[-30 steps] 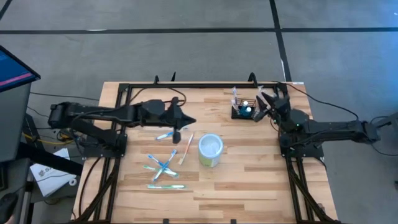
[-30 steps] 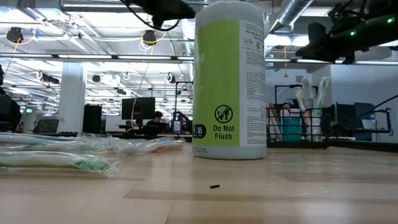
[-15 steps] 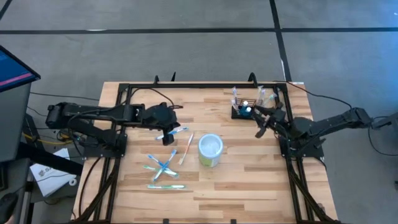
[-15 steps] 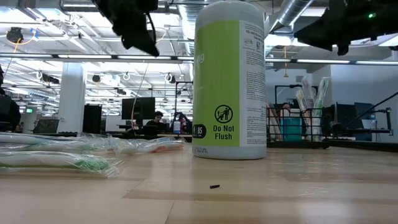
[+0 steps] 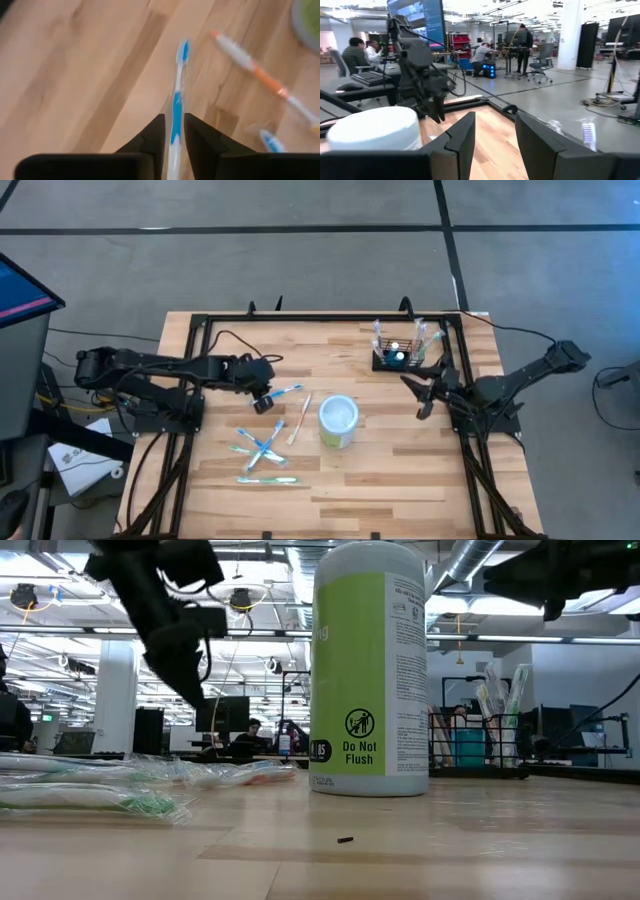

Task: Pick & Place toothbrushing station
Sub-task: Put the blue toothbrush into the wire organizer

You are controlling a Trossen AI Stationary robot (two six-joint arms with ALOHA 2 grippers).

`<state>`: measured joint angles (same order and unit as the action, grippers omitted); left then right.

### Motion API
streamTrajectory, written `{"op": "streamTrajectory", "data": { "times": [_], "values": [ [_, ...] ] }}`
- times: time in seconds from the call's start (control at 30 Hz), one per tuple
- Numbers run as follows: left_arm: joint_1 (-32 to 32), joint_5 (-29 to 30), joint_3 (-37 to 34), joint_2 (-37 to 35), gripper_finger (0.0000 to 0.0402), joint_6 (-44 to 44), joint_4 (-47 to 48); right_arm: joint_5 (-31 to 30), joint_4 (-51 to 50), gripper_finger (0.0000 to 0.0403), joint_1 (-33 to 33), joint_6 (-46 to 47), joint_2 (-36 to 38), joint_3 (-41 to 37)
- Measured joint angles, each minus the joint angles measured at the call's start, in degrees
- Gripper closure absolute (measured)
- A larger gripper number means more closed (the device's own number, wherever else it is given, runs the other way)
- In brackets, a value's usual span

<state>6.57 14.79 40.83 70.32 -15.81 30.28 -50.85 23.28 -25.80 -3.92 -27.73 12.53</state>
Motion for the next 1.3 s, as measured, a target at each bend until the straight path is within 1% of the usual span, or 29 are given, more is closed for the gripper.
{"op": "streamTrajectory", "data": {
  "times": [0.2, 0.3, 0.47, 0.6, 0.87, 1.1, 1.3],
  "values": [
    [-0.06, -0.21, -4.41, 0.00, 0.0306, -4.34, -1.01, 0.00, -0.30, 0.0272, -2.05, 0.94, -1.23, 0.00],
    [-0.04, -1.70, -6.14, 0.00, 0.0300, -5.20, -2.68, -0.02, -0.22, 0.0272, -2.47, 1.00, -2.55, 0.00],
    [-0.04, -2.77, -7.74, -0.02, 0.0299, -5.59, -4.72, -0.05, -0.05, 0.0272, -2.21, 2.43, -4.32, -0.04],
    [-0.04, -5.12, -9.74, -0.02, 0.0299, -5.89, -8.56, -0.17, -0.05, 0.0272, -2.21, 2.53, -5.35, -0.04],
    [-0.04, -4.69, -11.79, 0.06, 0.0299, -6.59, -10.92, -0.17, -0.10, 0.0272, -2.21, 3.51, -5.70, -0.04],
    [-0.04, -5.01, -13.83, 2.08, 0.0299, -7.19, -12.49, -0.18, -0.09, 0.0272, -2.21, 3.52, -5.70, -0.06],
    [-0.07, -7.26, -14.39, 4.78, 0.0300, -7.39, -14.71, -0.19, -0.34, 0.0272, -2.21, 3.52, -5.70, -0.04]
  ]
}}
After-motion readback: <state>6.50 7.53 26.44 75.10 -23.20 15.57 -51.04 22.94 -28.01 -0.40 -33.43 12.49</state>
